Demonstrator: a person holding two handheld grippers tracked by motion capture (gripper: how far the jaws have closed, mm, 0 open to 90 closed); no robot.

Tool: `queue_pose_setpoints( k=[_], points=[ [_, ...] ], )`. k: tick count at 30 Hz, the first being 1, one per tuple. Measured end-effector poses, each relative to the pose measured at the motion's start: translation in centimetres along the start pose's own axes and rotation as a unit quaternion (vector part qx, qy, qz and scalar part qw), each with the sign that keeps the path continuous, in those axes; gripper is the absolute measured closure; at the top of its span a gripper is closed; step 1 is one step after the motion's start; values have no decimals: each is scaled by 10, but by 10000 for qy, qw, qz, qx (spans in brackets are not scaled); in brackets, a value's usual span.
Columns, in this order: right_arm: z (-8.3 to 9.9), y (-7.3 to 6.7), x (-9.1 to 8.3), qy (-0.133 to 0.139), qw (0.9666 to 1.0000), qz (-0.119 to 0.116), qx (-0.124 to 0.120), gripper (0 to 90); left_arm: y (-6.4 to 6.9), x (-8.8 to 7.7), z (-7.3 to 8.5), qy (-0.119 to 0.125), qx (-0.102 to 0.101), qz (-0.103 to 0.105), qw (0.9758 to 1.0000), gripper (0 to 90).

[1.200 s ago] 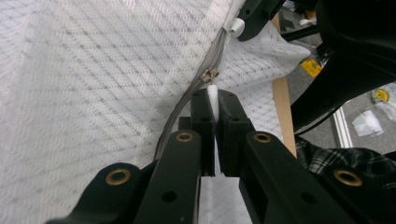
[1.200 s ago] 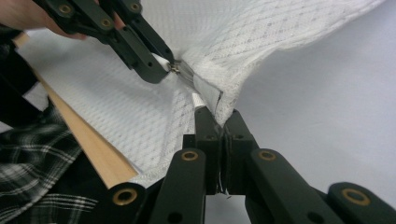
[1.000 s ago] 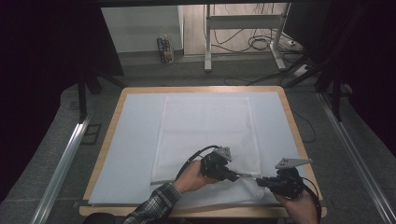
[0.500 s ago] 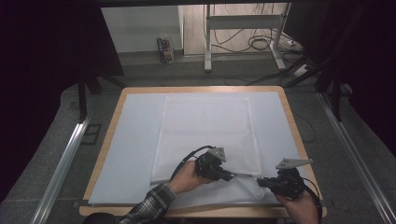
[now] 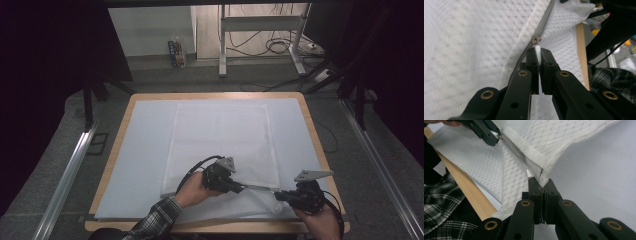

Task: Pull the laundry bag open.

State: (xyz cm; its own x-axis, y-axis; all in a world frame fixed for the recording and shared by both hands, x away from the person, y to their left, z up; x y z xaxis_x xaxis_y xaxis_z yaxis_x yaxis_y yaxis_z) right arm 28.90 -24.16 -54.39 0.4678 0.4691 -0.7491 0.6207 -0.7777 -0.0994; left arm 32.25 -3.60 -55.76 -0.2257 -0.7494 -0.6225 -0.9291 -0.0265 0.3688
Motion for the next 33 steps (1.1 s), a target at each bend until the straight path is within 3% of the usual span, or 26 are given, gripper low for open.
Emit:
queue_pose_setpoints(
  k=[4,16,22,33],
  points=[
    [1,1,1,-23,10000,81,-28,863,-2,-7,5,51,-60,-70,9999,872],
    [1,0,0,11,10000,61,-55,863,-3,-13,10,181,-179,30,9997,872],
    [2,2,-2,50,10000,70,-11,863,-6,-22,19,333,-391,51,9987,873],
    [2,1,-1,50,9999,88,-76,862,-6,-34,29,388,-476,45,9981,872]
  ],
)
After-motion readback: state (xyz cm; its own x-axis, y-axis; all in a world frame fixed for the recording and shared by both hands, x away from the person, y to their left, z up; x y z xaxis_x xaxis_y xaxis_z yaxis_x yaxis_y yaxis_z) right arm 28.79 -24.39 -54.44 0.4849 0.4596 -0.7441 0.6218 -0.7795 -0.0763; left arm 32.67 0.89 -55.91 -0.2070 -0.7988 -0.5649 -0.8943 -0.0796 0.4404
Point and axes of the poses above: each handheld gripper's, and its own axes: x roughly forward along the jaws, z roughly out of its underside, y roughly to its right, the point moved 7 cm from there along x, roughly forward along the jaws, and after that the axes turned 11 degrees about z, right-handed, at the moved point
